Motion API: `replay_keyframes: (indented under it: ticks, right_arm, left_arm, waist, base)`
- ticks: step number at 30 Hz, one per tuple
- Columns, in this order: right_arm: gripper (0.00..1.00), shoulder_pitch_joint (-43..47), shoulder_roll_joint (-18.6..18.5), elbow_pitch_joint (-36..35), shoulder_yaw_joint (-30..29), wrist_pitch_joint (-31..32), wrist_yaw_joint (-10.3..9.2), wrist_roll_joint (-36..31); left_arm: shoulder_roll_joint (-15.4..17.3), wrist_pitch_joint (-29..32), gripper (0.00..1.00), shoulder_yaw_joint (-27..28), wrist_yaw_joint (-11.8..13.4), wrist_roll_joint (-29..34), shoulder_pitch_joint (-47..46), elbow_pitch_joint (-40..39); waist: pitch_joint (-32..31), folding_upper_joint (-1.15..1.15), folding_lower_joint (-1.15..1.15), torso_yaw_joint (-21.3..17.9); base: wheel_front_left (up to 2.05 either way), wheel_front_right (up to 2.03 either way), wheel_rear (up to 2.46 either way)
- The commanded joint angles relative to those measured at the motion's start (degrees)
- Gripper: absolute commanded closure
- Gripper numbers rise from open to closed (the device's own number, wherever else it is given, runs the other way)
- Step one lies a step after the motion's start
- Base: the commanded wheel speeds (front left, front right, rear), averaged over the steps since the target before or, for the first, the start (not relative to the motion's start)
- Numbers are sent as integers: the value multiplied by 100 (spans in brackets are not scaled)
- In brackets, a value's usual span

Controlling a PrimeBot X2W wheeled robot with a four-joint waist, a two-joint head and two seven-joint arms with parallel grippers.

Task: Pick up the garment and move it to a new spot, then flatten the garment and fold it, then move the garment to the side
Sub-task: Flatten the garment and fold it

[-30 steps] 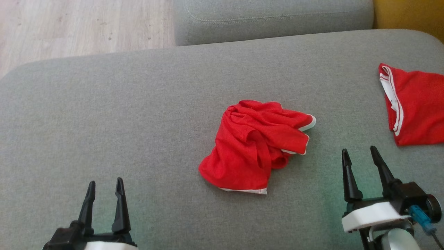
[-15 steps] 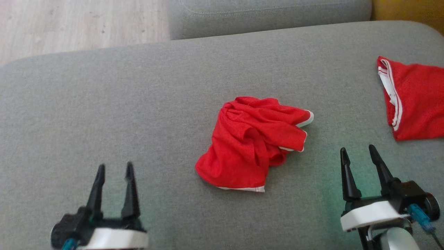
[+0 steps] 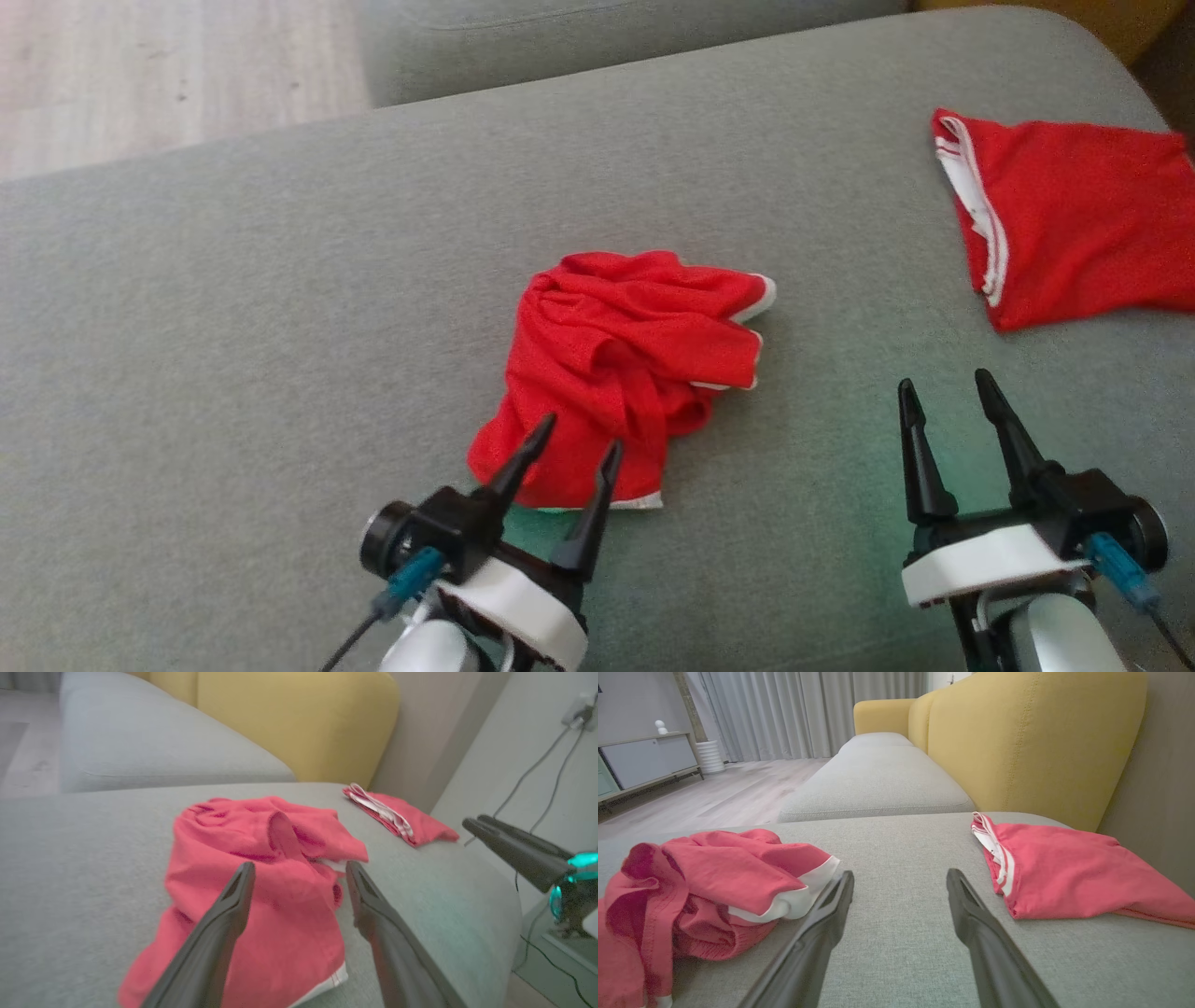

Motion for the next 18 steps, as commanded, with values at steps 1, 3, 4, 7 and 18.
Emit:
replay_keyframes:
  ticks: [1,3,4,7,18]
  right_arm:
    - [0,-219,-28,-206,168,-38,42,45]
    - [0,-222,-28,-209,176,-38,42,53]
    - [0,-224,-28,-214,179,-38,42,61]
    - [0,-231,-28,-233,181,-38,42,76]
    - [0,-304,-28,-262,188,-38,42,130]
  left_arm:
    - [-4,87,0,-10,52,-5,-305,45]
    - [-4,101,0,-67,97,-47,-338,142]
    - [-4,109,0,-119,152,-44,-383,243]
    - [-4,93,0,-216,319,-76,-524,470]
    - [-4,146,0,-326,887,15,-1178,1038]
  waist:
    - [45,0,0,-170]
    - [55,0,0,-214]
    - [61,0,0,-255]
    - [92,0,0,-350]
    - [224,0,0,-479]
  base:
    - [0,0,0]
    - [0,0,0]
    - [0,0,0]
    - [0,0,0]
    - [0,0,0]
